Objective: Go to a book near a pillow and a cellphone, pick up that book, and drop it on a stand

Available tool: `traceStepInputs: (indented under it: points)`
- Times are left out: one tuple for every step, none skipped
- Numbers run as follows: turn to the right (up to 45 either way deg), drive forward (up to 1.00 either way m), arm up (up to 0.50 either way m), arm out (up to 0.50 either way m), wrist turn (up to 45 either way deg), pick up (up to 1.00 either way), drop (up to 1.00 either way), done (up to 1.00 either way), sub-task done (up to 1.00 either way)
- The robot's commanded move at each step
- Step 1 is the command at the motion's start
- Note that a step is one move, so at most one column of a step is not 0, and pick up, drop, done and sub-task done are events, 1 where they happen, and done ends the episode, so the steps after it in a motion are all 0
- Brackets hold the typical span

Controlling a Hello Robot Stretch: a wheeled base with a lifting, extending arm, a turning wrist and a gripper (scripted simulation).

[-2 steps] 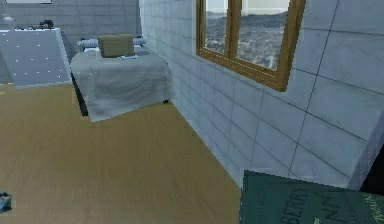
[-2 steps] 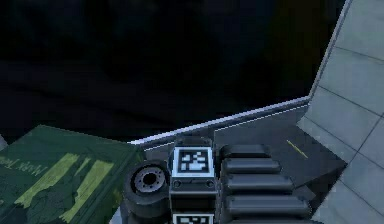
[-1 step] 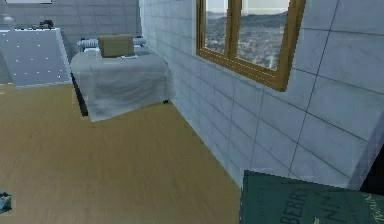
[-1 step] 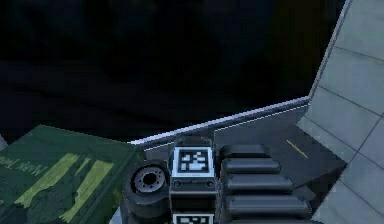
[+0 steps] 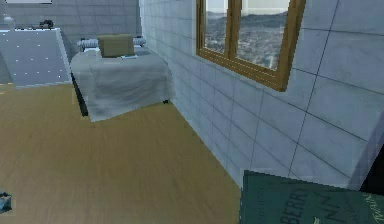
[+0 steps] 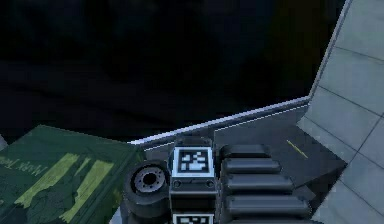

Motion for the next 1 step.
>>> traceStepInputs:
  points:
    - [0.0, 0.00, 0.00, 0.00, 0.0, 0.00, 1.00, 0.00, 0.00]
